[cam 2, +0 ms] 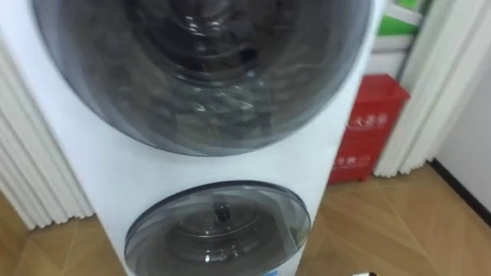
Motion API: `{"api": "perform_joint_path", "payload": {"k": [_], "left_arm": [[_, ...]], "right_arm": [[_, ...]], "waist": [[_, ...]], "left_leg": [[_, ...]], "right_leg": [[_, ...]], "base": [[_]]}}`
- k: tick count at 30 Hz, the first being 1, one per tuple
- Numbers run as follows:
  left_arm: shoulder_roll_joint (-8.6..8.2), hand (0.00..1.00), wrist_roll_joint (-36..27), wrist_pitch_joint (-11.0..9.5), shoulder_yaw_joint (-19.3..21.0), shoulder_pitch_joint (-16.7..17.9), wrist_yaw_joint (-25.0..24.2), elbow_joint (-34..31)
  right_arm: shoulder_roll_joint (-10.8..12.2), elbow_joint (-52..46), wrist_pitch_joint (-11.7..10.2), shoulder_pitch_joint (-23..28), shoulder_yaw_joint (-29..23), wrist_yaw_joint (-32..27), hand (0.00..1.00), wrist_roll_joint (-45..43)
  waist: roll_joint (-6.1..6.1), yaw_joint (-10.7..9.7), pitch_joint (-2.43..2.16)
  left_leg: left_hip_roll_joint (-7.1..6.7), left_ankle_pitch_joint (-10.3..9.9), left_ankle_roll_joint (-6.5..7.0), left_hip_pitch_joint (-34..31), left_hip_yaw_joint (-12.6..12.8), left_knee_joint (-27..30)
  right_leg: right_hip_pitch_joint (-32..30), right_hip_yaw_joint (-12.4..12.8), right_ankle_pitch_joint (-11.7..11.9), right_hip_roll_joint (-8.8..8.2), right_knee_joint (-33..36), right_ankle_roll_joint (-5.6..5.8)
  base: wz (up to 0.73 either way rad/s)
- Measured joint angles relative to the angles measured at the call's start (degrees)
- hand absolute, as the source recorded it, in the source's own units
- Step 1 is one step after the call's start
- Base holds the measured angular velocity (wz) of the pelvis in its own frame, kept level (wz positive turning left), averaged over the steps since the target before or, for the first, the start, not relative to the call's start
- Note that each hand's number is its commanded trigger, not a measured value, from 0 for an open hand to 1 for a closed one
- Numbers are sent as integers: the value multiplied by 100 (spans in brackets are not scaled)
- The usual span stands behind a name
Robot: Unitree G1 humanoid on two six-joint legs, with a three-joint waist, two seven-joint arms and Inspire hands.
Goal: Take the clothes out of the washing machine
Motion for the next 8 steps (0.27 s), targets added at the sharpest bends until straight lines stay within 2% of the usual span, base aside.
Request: {"api": "perform_joint_path", "payload": {"k": [3,4,5,8], "left_arm": [[-50,0,-6,222,158,344,91,212],[-105,0,-7,369,188,483,79,231],[-189,0,-8,503,274,530,75,340],[-384,0,-14,700,496,559,-35,612]], "right_arm": [[0,204,41,50,-2,20,0,428],[0,204,83,68,-3,27,0,534],[2,224,86,97,-14,28,0,632],[73,355,85,114,-208,-19,0,779]], "waist": [[53,88,25],[71,128,29],[93,202,33],[122,230,38]], "left_leg": [[13,-78,-11,100,-225,-24],[3,-82,-7,107,-244,-22],[1,-94,3,102,-253,-20],[-2,-97,4,94,-288,12]], "right_leg": [[184,-154,-3,-3,-49,2],[192,-166,-3,-11,-40,3],[200,-164,-3,-14,-37,3],[238,-209,-12,-30,-40,5]], "base": [[28],[6],[3],[7]]}}
